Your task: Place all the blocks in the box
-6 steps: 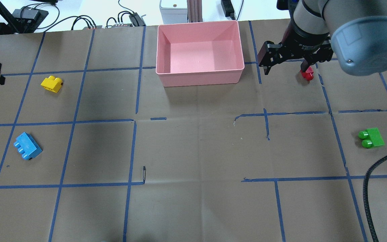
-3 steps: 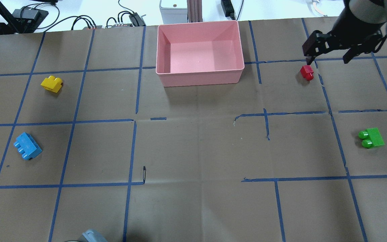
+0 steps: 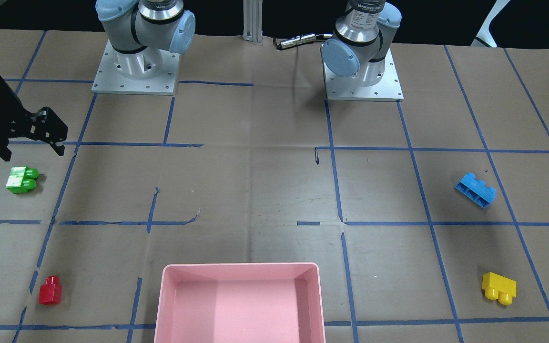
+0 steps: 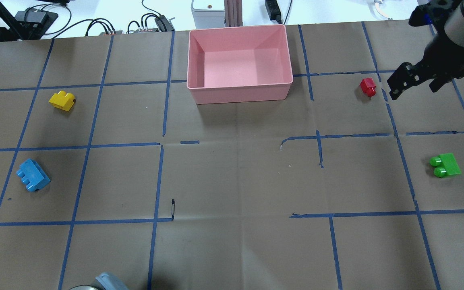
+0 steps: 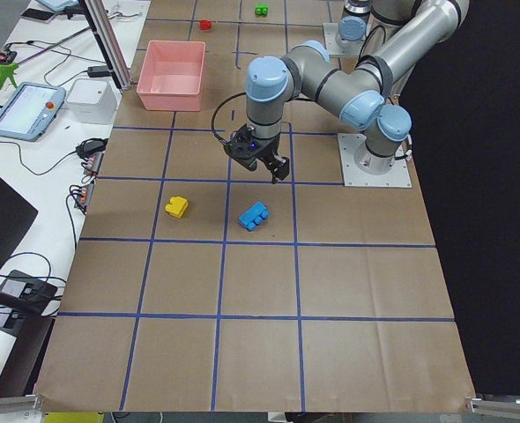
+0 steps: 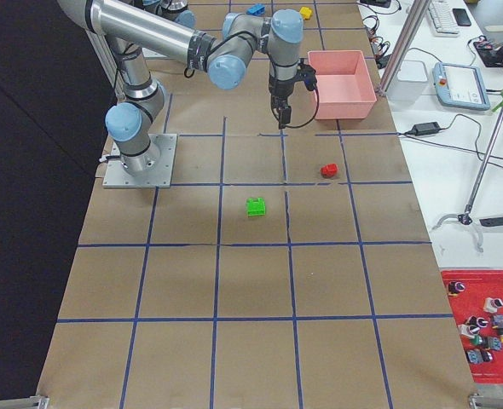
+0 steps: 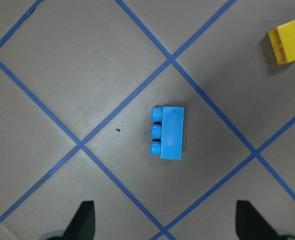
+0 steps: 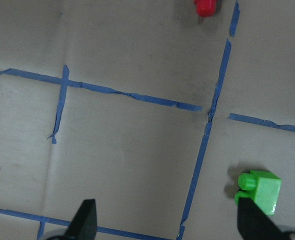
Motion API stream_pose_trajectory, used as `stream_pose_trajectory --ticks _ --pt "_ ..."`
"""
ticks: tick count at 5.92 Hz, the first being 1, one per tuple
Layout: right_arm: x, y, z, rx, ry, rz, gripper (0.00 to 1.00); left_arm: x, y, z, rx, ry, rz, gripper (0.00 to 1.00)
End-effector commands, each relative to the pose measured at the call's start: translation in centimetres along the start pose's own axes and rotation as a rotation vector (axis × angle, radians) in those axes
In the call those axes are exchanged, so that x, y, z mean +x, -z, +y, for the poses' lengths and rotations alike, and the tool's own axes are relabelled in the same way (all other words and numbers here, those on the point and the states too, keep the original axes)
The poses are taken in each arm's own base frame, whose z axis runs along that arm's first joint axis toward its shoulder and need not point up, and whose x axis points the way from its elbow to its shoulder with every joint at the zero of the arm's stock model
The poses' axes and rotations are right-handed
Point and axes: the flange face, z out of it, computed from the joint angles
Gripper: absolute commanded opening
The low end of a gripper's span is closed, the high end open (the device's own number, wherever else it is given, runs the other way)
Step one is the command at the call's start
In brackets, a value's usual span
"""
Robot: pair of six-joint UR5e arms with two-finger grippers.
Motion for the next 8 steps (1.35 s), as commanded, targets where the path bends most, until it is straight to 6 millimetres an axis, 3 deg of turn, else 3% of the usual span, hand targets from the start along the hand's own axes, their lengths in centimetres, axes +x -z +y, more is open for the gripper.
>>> stream_pose_trajectory --ticks 1,2,4,6,8 --pt "2.7 -2.6 1.2 0.037 -0.016 0.127 0.99 -0.1 -5.6 1.0 -0.059 0.019 -0.009 1.0" --pt "7.1 -5.1 2.9 0.031 -0.023 0.116 0.99 -0.1 -9.3 1.6 -0.054 0.014 -0.01 1.0" --pt "12.6 -7.6 5.9 0.003 -0.028 0.078 0.94 0.1 -16.5 1.3 -0.045 0.013 -0.007 1.0" --pt "14.8 -12.8 6.1 0.063 -0.066 0.004 0.99 0.6 -22.4 -0.6 -0.042 0.007 -0.005 1.0" --pt "14.0 -16.4 7.4 0.106 -0.075 0.054 0.99 1.0 -25.2 -1.7 -0.014 0.0 0.001 1.0"
